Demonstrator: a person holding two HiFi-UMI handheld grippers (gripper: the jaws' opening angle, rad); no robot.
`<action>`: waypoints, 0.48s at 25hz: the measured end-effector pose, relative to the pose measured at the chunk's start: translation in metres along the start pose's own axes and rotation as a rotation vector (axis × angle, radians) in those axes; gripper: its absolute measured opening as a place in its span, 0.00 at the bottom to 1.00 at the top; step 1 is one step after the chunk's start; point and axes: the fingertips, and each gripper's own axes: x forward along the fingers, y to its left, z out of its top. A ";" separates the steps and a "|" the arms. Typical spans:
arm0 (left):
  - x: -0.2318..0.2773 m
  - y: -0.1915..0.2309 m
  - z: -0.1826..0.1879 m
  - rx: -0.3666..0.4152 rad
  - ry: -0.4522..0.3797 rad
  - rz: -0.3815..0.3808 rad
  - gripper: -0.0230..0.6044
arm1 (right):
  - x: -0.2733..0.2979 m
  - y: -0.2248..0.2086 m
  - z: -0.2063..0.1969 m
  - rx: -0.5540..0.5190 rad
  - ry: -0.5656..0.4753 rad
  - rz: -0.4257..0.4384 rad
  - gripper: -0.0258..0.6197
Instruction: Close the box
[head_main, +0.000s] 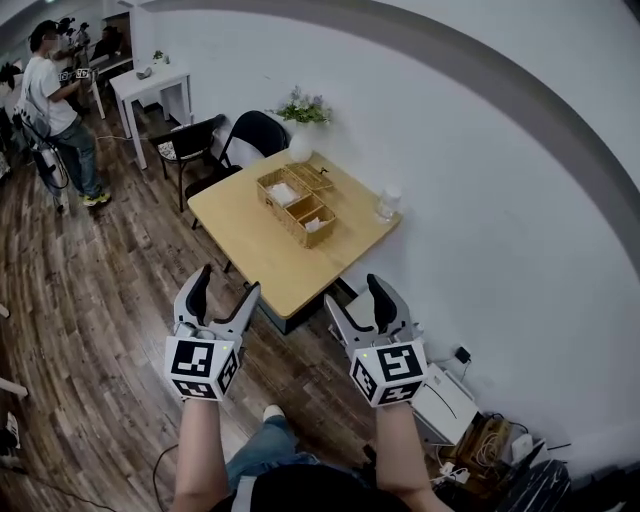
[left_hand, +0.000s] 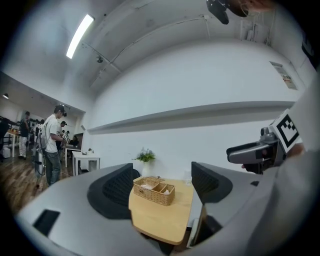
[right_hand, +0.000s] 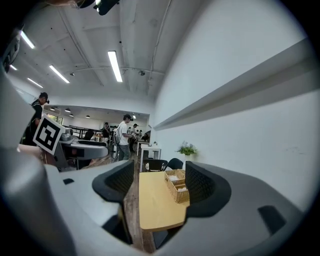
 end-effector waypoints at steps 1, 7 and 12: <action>0.012 0.005 -0.001 0.001 0.002 0.002 0.62 | 0.012 -0.006 0.000 -0.002 0.003 0.003 0.55; 0.068 0.022 -0.004 -0.003 0.004 0.003 0.62 | 0.063 -0.033 0.002 -0.025 0.020 0.021 0.55; 0.093 0.033 -0.018 -0.028 0.032 0.012 0.62 | 0.087 -0.044 -0.009 -0.020 0.049 0.033 0.55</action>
